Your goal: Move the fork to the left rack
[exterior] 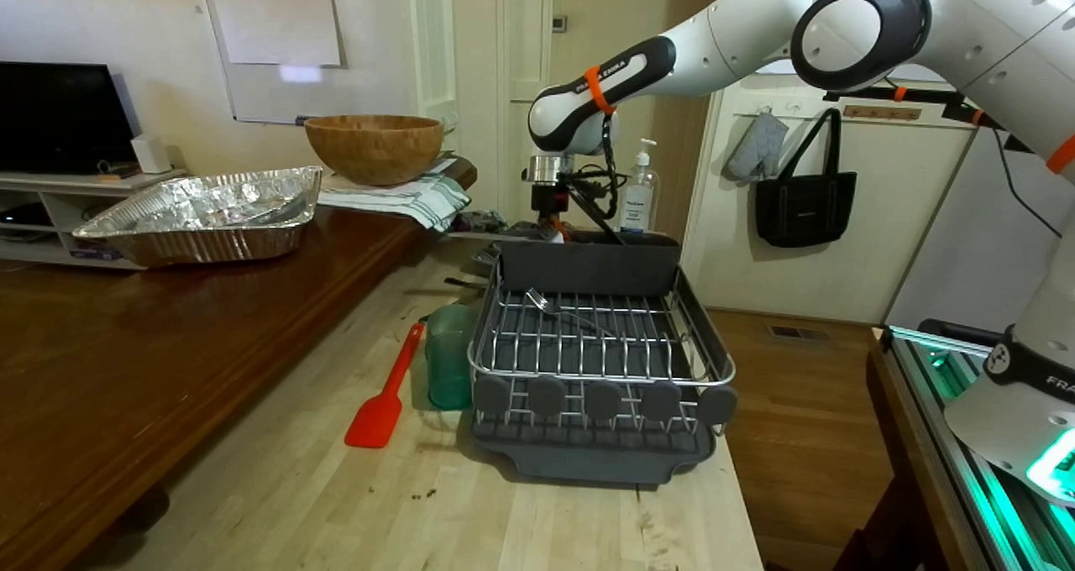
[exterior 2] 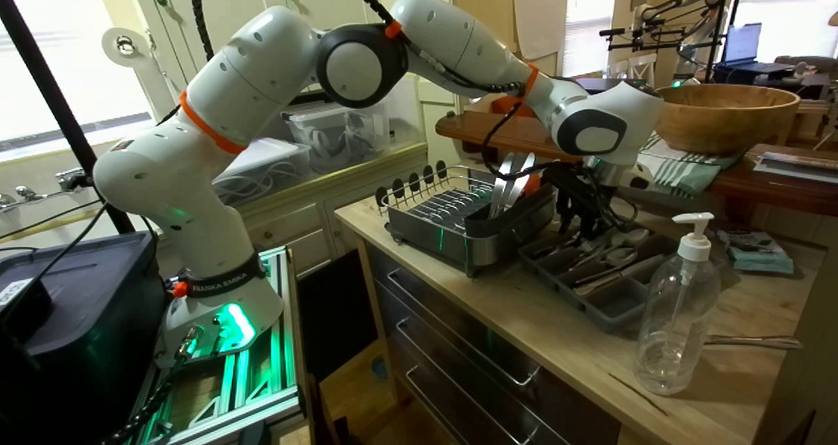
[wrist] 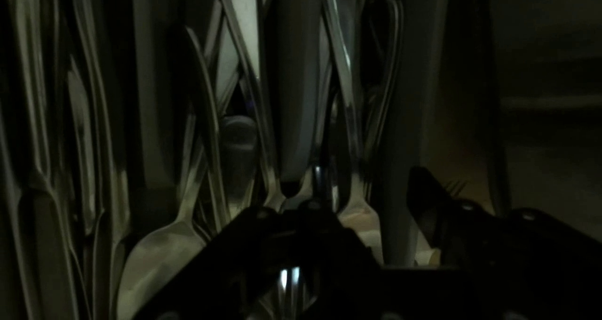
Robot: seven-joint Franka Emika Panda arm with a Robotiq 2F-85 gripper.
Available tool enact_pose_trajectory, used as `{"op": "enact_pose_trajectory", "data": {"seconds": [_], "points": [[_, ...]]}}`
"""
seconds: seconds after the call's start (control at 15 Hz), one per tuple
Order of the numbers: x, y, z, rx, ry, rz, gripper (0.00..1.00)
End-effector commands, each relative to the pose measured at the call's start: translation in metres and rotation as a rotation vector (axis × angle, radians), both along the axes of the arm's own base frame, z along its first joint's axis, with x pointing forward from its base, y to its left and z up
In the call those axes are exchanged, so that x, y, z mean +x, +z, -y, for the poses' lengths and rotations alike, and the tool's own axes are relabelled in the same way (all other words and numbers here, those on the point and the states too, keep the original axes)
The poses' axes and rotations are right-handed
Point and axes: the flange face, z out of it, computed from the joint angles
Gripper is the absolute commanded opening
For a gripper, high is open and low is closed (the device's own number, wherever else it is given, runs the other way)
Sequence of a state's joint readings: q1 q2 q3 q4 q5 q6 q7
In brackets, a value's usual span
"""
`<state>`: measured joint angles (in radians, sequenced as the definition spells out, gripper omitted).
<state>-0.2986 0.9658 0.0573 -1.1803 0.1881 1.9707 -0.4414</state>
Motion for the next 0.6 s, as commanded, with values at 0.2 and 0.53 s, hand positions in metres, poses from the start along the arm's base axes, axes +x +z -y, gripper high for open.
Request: {"op": "enact_pose_trajectory", "data": {"seconds": [0.2,0.53], "points": [[0.013,-0.029,-0.001,-0.048,-0.089,-0.022,0.04],[0.013,-0.032,-0.003,-0.106,-0.093,-0.052,0.37]]}}
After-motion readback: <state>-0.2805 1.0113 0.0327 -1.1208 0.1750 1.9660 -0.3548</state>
